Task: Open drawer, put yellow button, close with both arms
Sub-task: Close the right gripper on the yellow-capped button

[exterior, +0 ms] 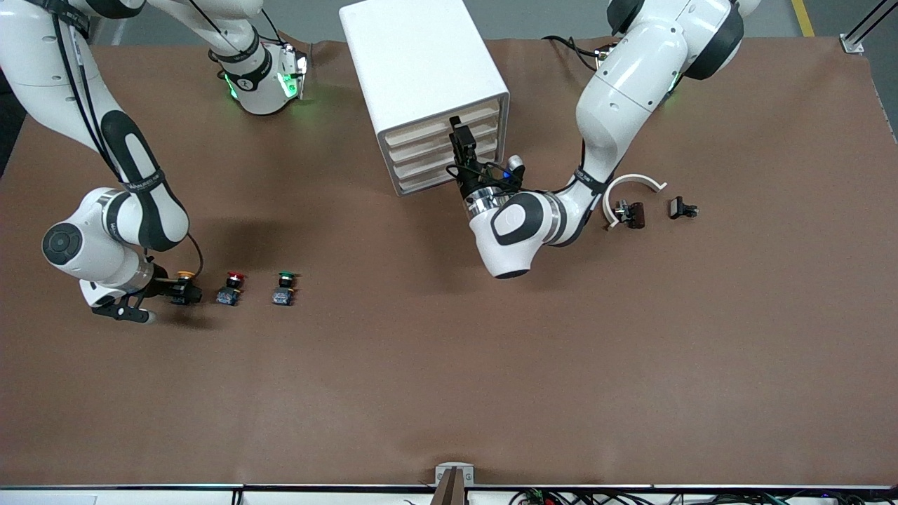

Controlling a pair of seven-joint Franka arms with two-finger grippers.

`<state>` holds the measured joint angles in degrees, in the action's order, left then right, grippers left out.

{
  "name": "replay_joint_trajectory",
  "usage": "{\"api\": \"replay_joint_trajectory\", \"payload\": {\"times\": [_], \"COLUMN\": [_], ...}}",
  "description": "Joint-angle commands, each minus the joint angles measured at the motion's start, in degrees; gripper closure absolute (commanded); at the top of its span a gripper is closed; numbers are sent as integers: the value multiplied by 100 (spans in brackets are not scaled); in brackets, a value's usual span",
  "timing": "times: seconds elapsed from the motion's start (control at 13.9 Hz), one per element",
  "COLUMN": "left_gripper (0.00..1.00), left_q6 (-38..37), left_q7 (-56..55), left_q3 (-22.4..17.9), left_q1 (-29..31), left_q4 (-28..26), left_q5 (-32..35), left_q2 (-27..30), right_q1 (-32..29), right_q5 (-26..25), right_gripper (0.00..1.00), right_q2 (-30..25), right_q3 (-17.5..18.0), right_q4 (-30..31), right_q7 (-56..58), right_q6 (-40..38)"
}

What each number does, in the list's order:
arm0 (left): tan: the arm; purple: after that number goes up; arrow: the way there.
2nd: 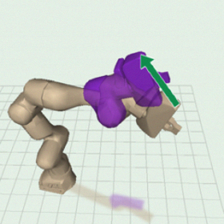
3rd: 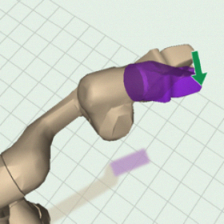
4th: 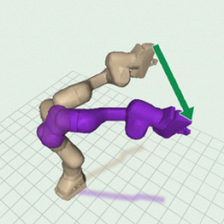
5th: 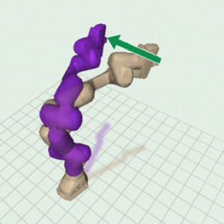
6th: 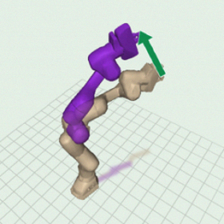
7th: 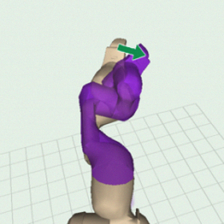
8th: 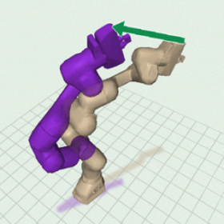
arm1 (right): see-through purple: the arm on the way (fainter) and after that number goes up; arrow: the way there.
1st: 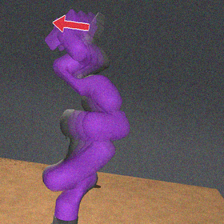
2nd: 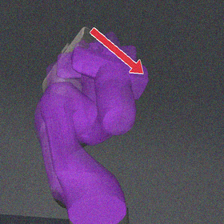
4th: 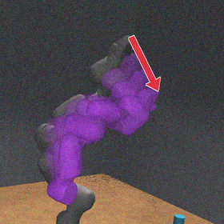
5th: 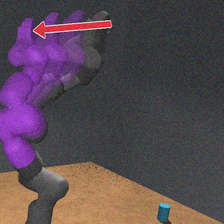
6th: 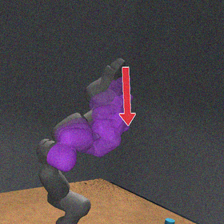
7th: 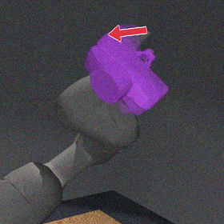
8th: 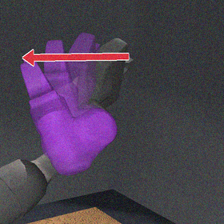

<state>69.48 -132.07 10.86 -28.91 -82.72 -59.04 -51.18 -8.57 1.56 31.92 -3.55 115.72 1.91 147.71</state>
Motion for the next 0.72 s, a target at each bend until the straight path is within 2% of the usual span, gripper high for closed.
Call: {"api": "replay_joint_trajectory", "payload": {"times": [0.0, 0.07, 0.22, 0.29, 0.5, 0.65], "left_gripper": [52, 54, 71, 75, 77, 83], "left_q6": [-66, -66, -66, -58, -22, -22], "left_q7": [-135, -135, -144, -161, -170, -170], "left_q3": [-23, -23, -23, -32, -84, -93], "left_q1": [-54, -54, -97, -89, -54, -19], "left_q4": [1, 10, 19, 19, 36, 45], "left_q5": [-169, -204, -213, -205, -178, -143], "left_q2": [20, 29, 38, 38, 29, 29], "right_q1": [-74, -66, -66, -57, -39, -39], "right_q5": [55, 55, 55, 55, 55, 55], "right_gripper": [97, 100, 100, 100, 100, 100], "right_q2": [16, -1, -27, -54, -194, -300], "right_q3": [82, 82, 91, 91, 100, 109], "right_q4": [-102, -111, -111, -111, -146, -373], "right_q7": [64, 64, 81, 81, 81, 64], "right_q6": [-267, -356, -365, -365, -444, -1021]}}
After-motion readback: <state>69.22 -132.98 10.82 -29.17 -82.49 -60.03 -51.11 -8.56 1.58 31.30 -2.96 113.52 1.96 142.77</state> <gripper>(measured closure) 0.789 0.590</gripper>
